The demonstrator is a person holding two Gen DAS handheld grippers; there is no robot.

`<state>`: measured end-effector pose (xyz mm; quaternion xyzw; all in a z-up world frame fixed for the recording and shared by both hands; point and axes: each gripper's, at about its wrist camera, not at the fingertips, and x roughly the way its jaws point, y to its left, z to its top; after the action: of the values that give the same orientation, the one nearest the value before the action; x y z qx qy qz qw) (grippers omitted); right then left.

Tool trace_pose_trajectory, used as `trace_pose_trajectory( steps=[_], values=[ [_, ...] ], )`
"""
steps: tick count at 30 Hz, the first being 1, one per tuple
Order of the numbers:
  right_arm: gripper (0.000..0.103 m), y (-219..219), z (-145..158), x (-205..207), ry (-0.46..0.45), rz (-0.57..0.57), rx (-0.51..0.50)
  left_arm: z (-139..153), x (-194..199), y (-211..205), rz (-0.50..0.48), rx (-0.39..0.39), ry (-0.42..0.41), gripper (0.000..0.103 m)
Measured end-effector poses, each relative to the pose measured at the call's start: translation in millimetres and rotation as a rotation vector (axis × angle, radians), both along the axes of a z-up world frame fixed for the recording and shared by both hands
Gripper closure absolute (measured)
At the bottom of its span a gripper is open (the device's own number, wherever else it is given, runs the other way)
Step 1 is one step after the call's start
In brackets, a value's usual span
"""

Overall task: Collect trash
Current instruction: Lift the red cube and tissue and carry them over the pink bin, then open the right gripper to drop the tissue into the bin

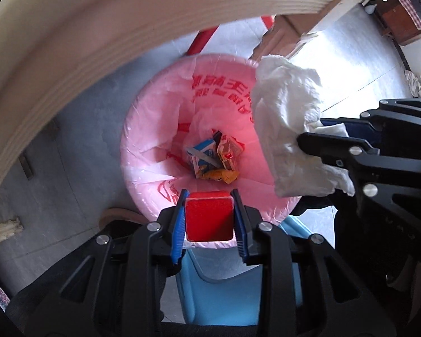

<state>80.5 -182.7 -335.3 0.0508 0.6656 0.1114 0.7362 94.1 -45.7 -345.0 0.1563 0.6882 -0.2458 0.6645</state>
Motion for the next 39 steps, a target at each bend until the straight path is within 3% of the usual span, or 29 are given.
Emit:
trace_pose_trajectory(
  steps=[7,15,23,25,29,30,39],
  values=[
    [0.088,-3.3,-40.6,5.3,0.076,-0.037,0.006,-34.1,11.9,-2.9,0.038,0.024,0.071,0.073],
    [0.088,3.4,-76.6,7.8,0.14,-0.005,-0.022,-74.1,26.6,-3.4,0.078,0.039,0.149,0.073],
    [0.087,3.0,-89.7,13.1,0.171,-0.015,-0.013,-91.0,33.0,-4.3,0.117,0.046,0.18,0.073],
    [0.085,3.0,-90.9,14.1,0.175,-0.008,-0.01,-90.4,34.0,-4.5,0.114,0.055,0.17,0.073],
    [0.06,3.9,-92.6,15.7,0.168,-0.008,-0.019,-89.0,35.9,-2.4,0.124,0.061,0.162,0.072],
    [0.058,3.8,-92.5,15.8,0.164,-0.009,-0.021,-89.8,36.2,-2.3,0.124,0.066,0.158,0.068],
    [0.058,-1.9,-93.0,17.9,0.164,-0.019,-0.026,-88.0,34.2,-7.8,0.102,0.103,0.114,0.059]
  ],
)
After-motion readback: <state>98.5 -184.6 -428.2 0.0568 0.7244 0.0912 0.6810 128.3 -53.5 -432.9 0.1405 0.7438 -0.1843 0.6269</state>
